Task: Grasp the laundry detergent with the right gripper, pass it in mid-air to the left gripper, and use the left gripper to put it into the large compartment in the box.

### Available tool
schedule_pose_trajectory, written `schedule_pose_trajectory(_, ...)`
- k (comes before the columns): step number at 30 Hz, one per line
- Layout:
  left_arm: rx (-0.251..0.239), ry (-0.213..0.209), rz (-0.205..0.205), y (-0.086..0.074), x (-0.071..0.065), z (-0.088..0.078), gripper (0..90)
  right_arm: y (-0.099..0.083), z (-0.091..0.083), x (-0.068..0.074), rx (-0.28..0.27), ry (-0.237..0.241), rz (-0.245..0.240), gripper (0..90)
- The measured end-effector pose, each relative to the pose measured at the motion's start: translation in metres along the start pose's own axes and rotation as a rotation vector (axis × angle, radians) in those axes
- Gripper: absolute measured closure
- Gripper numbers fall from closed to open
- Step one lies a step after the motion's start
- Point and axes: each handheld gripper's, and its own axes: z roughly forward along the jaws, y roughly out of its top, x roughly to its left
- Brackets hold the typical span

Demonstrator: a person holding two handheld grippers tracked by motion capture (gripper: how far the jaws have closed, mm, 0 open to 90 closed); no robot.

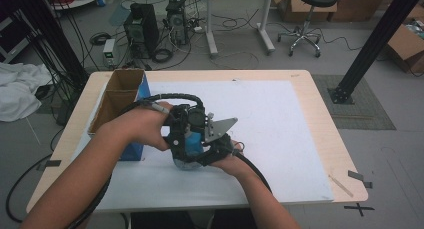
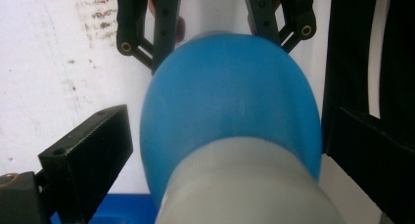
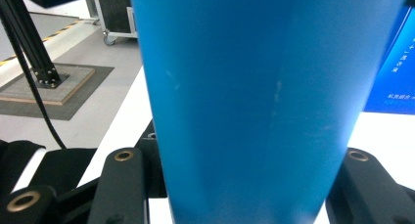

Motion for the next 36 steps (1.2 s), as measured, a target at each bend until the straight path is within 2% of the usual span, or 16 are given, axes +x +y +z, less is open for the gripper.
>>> schedule_pose_trajectory(13, 0.007, -0.016, -0.016, -0.0015, 0.0009, 0.0012, 14.9, 0.0000, 0.0012, -0.0001, 0.006, -0.004, 0.005, 46.0)
schedule_pose_trajectory(21, -0.006, -0.002, -0.019, -0.0020, 0.0013, -0.0006, 19.3, 0.0005, -0.0009, -0.0007, 0.001, -0.011, 0.005, 46.0)
schedule_pose_trajectory(36, 0.010, -0.006, -0.019, 0.0005, 0.0018, -0.0014, 27.9, 0.0004, -0.0013, -0.0019, -0.001, -0.012, 0.002, 46.0)
